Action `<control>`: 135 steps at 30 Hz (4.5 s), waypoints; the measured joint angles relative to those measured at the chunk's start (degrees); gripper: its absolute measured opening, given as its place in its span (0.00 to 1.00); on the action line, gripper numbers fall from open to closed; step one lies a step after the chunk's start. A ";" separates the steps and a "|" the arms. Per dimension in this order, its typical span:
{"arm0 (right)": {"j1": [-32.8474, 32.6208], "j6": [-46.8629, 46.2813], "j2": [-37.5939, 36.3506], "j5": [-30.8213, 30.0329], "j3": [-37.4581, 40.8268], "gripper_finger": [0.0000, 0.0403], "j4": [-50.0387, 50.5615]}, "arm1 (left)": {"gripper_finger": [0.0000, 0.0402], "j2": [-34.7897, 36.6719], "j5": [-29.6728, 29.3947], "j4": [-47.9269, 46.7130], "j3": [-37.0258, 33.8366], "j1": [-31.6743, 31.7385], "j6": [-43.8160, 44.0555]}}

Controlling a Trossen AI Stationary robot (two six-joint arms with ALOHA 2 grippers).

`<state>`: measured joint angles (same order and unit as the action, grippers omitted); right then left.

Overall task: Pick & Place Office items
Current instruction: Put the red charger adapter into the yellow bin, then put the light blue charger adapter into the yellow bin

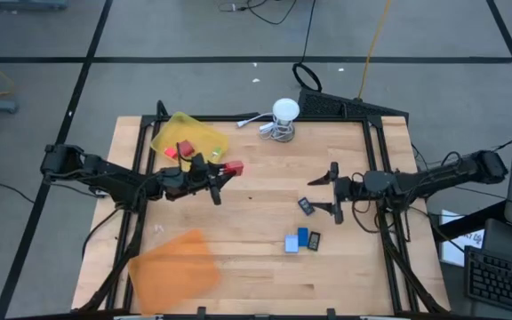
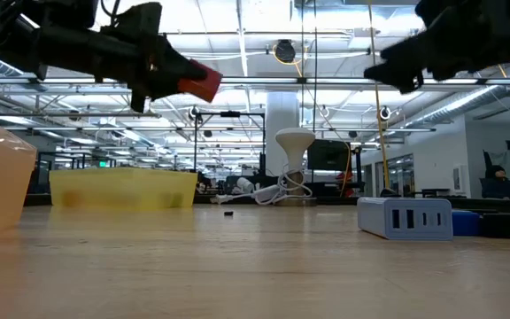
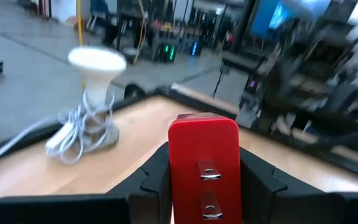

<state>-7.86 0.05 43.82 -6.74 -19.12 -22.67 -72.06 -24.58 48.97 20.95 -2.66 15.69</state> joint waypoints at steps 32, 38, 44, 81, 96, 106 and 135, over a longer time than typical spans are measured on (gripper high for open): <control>14.70 -6.91 -5.32 8.41 7.98 0.69 -4.33 | 0.33 5.07 -27.31 -15.92 -0.23 3.01 8.68; 14.69 -6.91 -5.29 8.36 7.98 0.69 -4.20 | 0.30 8.81 -34.94 -28.19 -0.20 3.62 17.14; 14.69 -7.02 -5.27 8.17 7.98 0.69 -4.08 | 0.32 9.87 -39.05 -38.58 -0.20 5.15 28.85; 16.12 -7.32 -5.27 6.56 7.98 0.69 -4.07 | 0.30 9.82 -21.60 -54.49 -0.22 19.96 42.69; 18.34 -7.18 -3.37 6.81 7.98 0.69 -4.06 | 0.31 6.67 -17.05 -46.86 -0.21 22.76 38.70; 18.34 -7.30 -2.74 6.83 7.98 0.69 -4.10 | 0.38 -2.97 -17.90 -38.49 -0.20 22.86 38.83; 18.28 -9.16 -2.74 7.10 7.98 0.69 -2.06 | 0.49 8.69 -14.26 -37.91 -0.17 22.02 27.39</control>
<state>10.41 -9.11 41.08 0.36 -11.14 -24.73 -63.37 -38.84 11.06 20.78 19.37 43.08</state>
